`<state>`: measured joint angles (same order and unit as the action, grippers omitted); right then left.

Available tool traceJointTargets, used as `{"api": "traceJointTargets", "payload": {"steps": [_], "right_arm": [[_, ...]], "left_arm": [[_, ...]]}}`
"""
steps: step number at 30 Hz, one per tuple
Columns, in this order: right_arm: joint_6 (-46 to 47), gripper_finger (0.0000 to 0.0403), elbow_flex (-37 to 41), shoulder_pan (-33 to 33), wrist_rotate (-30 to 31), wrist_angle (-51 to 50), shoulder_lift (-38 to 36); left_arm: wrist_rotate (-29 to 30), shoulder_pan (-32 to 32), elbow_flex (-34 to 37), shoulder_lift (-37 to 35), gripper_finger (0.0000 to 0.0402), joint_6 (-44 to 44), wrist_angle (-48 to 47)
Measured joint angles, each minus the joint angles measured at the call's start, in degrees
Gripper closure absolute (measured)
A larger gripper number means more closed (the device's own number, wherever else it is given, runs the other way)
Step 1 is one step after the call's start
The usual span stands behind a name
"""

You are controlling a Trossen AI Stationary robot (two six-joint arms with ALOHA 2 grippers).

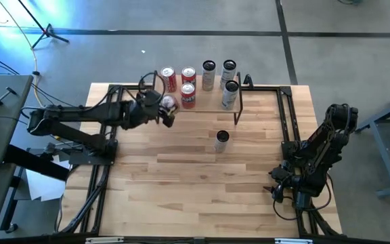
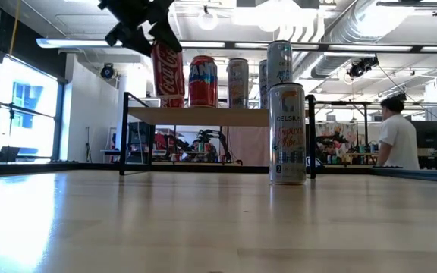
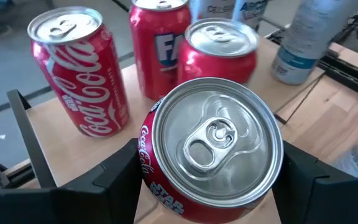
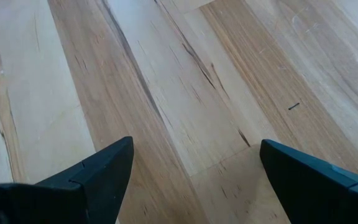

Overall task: Place canned beverage on shelf
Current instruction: Put the red white soda can on the shelf aligned with the red white soda can

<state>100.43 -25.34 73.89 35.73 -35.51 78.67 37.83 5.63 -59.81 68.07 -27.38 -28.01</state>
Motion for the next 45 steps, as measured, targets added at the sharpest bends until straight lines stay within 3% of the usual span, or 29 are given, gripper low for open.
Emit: {"api": "traceJointTargets", "payload": {"steps": [14, 29, 45], "right_arm": [[-0.01, 0.0064, 0.02, -0.02, -0.04, -0.01, 0.0], [-0.01, 0.0064, 0.0, -0.01, -0.16, -0.01, 0.0], [-0.01, 0.0064, 0.0, -0.01, -0.17, -0.01, 0.0]], "left_arm": [[-6.63, 8.7, -4.33, 0.02, 0.016, 2.57, -4.47], [-16.53, 16.51, -4.52, 0.05, 0.0152, 2.73, -7.2], [-23.04, 20.5, -4.7, 2.71, 0.0148, 5.48, -5.38]]}}
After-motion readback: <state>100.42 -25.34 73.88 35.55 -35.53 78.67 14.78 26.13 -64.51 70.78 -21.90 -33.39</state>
